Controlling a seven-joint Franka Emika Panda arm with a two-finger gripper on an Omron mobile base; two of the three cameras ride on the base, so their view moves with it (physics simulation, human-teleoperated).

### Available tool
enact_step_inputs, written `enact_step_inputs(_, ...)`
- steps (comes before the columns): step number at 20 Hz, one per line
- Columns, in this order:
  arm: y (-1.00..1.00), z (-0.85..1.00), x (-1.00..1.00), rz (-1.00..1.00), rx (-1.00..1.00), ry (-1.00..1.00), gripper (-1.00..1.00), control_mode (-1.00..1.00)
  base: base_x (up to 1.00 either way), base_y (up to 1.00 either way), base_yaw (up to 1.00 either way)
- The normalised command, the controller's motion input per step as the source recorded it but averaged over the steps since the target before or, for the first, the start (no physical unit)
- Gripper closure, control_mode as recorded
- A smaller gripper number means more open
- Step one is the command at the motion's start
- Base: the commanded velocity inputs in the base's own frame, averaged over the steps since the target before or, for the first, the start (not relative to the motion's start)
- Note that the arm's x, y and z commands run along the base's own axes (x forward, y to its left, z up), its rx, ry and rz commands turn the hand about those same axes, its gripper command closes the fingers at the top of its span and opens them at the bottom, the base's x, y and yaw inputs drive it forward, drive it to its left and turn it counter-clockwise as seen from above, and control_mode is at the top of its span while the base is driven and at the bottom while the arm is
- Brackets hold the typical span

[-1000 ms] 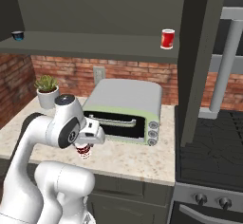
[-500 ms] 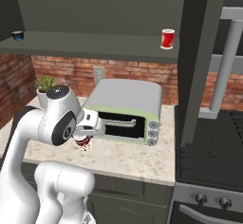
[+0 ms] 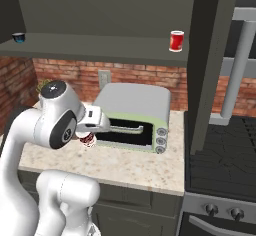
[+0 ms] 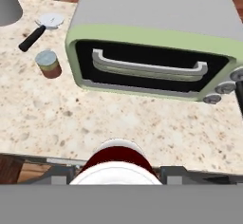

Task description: Pick the cans from the counter and place them in their designated side in the cabinet.

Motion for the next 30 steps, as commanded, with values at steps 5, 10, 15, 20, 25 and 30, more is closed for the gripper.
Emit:
enact_step_inputs(5, -0.01, 0.27, 0.00, 0.00, -0.01, -0.09, 1.00, -1.00, 0.00, 0.00, 0.00)
enact_step_inputs(10, -0.04, 0.30, 0.00, 0.00, -0.03, -0.10, 1.00, -1.00, 0.00, 0.00, 0.00)
enact_step_inputs(15, -0.10, 0.35, 0.00, 0.00, -0.04, -0.09, 1.00, -1.00, 0.00, 0.00, 0.00)
enact_step_inputs(20, -0.11, 0.26, 0.00, 0.00, -0.03, -0.07, 1.00, -1.00, 0.00, 0.00, 0.00)
enact_step_inputs(25, -0.08, 0.27, 0.00, 0.00, -0.03, -0.09, 1.00, -1.00, 0.00, 0.00, 0.00)
enact_step_inputs(30, -0.07, 0.30, 0.00, 0.00, -0.04, -0.09, 1.00, -1.00, 0.00, 0.00, 0.00)
